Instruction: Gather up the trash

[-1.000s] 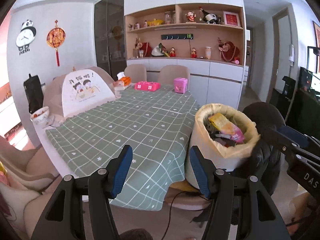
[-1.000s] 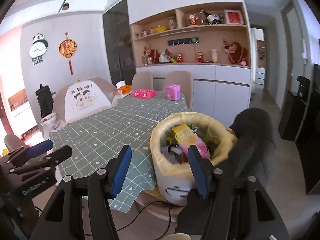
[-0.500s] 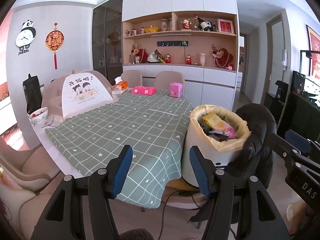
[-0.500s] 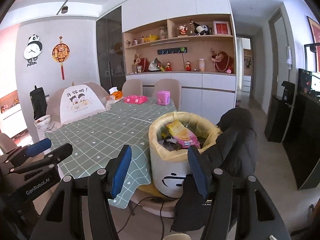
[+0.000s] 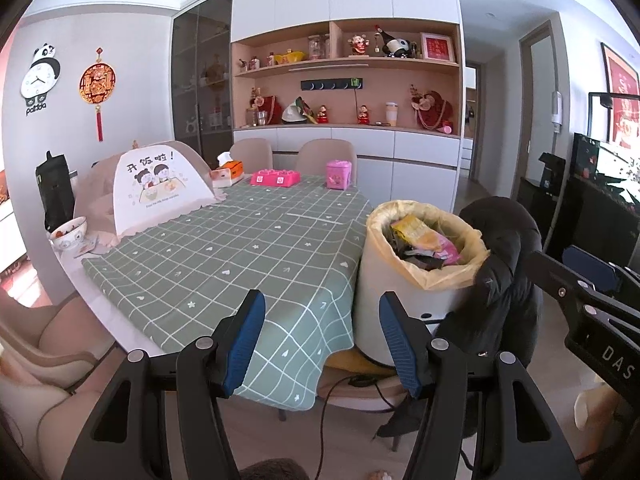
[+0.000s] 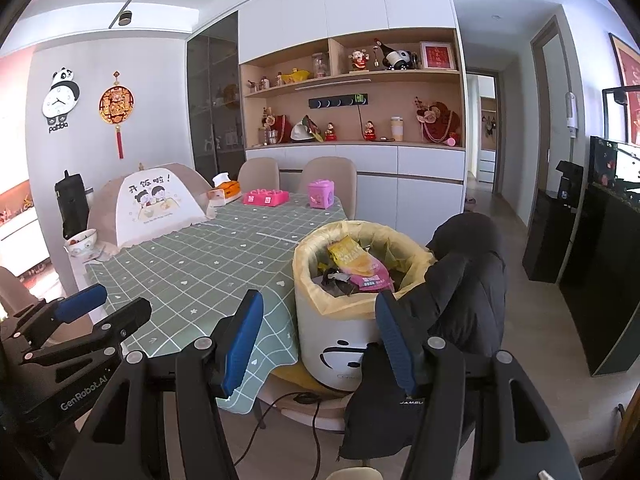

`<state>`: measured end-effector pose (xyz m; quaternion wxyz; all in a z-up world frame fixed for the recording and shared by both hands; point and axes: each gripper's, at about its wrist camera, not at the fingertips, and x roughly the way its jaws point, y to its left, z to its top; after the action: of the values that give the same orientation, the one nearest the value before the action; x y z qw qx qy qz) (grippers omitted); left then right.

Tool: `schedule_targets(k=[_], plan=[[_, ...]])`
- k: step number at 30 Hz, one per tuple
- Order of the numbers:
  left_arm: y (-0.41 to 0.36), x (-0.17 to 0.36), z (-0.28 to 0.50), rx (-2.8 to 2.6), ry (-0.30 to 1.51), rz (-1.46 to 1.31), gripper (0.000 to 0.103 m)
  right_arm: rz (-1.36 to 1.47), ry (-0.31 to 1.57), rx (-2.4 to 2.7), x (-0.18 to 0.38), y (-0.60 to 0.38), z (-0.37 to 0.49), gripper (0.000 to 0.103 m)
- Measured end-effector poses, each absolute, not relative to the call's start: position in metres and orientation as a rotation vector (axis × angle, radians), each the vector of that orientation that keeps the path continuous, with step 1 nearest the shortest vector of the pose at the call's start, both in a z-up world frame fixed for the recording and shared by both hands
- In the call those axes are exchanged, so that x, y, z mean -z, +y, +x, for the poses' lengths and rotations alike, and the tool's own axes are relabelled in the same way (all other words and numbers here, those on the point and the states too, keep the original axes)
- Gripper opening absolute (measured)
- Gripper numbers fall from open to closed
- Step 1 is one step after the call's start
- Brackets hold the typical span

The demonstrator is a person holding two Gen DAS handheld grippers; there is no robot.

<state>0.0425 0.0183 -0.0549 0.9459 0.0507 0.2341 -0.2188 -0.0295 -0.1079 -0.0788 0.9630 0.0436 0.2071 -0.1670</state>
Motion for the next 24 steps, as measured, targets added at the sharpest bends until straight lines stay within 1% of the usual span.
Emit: schedule_targets(k=[24], plan=[[0.0112,0.0636,0.0369,0.475,0.502,0.112,0.060,0.104,0.433,0.353,0.0820,-0.1117,-0.0322,0.056]])
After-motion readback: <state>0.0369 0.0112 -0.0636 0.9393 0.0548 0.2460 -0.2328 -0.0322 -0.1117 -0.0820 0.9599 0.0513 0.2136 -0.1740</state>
